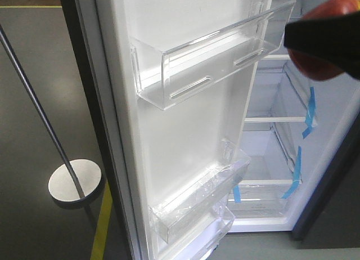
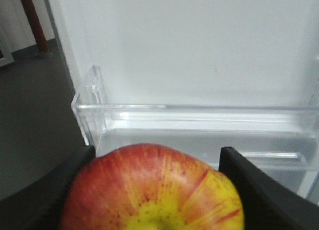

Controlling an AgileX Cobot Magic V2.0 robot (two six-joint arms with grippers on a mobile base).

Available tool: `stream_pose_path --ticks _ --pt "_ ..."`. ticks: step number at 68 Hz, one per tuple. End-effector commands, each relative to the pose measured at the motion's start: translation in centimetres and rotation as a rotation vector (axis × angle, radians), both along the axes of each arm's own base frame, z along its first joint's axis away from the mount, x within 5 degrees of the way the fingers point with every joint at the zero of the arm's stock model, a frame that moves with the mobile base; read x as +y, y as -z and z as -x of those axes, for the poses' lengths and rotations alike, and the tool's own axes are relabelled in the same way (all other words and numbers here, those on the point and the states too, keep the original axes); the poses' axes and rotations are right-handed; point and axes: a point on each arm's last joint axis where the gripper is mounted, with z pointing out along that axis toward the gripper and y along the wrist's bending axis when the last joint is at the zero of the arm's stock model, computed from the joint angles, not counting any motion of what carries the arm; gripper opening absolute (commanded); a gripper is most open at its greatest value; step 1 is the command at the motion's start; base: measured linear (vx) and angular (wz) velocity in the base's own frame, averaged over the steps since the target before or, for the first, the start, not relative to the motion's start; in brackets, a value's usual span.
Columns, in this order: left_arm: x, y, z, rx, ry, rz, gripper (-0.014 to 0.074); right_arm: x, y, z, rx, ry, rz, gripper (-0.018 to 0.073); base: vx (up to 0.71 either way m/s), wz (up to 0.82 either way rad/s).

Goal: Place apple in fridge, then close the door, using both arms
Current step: 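Raise the right gripper and move the apple over the top door shelf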

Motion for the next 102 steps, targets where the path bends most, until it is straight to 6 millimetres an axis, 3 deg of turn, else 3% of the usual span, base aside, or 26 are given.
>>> stream_pose_path --ticks 1,28,51,70,88,102 --pt "0.0 -0.3 0.1 -0.071 0.004 0.000 -0.0006 0.1 -2.9 -1.2 -0.083 0.001 -0.089 0.0217 0.00 0.00" --pt "0.0 -0.3 0.1 -0.071 0.004 0.000 -0.0006 0.8 -6.0 -7.0 -0.093 -0.039 -0.111 0.0246 0.00 0.00" --pt "0.0 -0.3 0.1 -0.071 0.004 0.000 -0.0006 5.3 -5.7 -11.7 -0.096 0.053 -0.005 0.0259 0.00 0.00" --pt "0.0 -0.3 0.1 -0.071 0.004 0.000 -0.0006 5.5 -4.2 -14.8 -0.061 0.160 0.044 0.0259 0.00 0.00" --pt "0.0 -0.3 0.1 -0.071 0.004 0.000 -0.0006 5.8 -2.7 -15.7 0.010 0.147 0.081 0.0273 0.00 0.00" --pt "0.0 -0.3 0.1 -0.071 0.004 0.000 -0.0006 5.8 -2.2 -15.6 0.048 0.138 0.107 0.0409 0.00 0.00"
